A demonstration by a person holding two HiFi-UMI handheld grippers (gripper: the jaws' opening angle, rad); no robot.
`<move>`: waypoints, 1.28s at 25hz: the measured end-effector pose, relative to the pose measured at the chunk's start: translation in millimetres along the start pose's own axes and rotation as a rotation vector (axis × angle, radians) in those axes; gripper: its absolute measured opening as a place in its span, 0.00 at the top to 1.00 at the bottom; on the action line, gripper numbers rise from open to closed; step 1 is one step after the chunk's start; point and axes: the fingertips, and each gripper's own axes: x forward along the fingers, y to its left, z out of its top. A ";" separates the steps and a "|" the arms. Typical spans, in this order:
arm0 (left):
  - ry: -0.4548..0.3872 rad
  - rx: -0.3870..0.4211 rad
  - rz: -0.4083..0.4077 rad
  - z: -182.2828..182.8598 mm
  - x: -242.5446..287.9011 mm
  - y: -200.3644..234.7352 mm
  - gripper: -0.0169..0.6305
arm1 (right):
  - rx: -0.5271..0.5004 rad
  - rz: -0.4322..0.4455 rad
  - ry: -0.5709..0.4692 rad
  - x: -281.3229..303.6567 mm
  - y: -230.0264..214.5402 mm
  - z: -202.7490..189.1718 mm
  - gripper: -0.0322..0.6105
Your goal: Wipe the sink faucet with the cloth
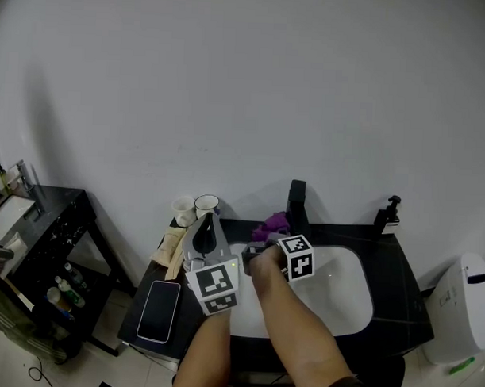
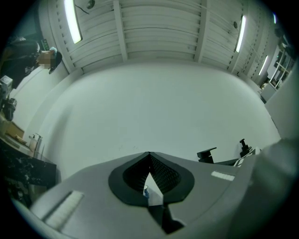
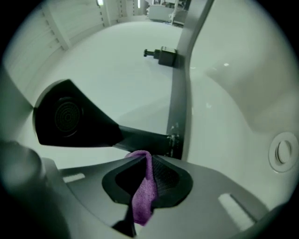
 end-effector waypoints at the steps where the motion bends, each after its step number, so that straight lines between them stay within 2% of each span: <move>1: 0.006 0.007 -0.002 -2.0 0.7 -0.8 0.95 | 0.017 -0.013 0.010 0.0 -8.7 -0.7 0.89; 5: 0.019 0.039 -0.011 -5.3 4.8 -4.8 0.95 | 0.018 -0.004 0.049 2.3 -12.8 -1.8 0.89; 9: 0.040 0.054 -0.039 -11.8 5.6 -15.6 0.95 | -0.019 0.061 0.076 -5.2 -6.0 -0.8 0.89; 12: 0.050 0.064 -0.060 -14.7 7.2 -23.5 0.95 | -0.098 0.129 0.101 -22.9 9.8 3.5 0.89; 17: 0.081 0.209 -0.101 -27.6 10.5 -45.5 0.95 | -0.242 0.203 0.238 -77.3 30.5 6.0 0.89; 19: 0.106 0.231 -0.125 -35.8 9.9 -53.8 0.95 | -0.306 0.261 0.286 -103.0 43.3 12.2 0.89; 22: 0.126 0.216 -0.149 -42.7 9.4 -62.9 0.95 | -0.450 0.377 0.337 -139.6 63.8 30.8 0.89; 25: 0.133 0.184 -0.172 -44.1 10.5 -69.4 0.95 | -0.639 0.489 0.340 -168.5 82.4 55.0 0.89; 27: 0.149 0.123 -0.190 -45.8 9.8 -72.3 0.95 | -0.801 0.561 0.281 -183.4 96.5 75.2 0.89; 30: 0.175 0.005 -0.219 -44.8 8.0 -77.4 0.95 | -1.083 0.681 0.115 -200.5 123.9 102.8 0.89; 32: 0.184 -0.027 -0.237 -44.1 8.3 -83.1 0.95 | -1.271 0.723 0.008 -199.5 134.8 114.3 0.89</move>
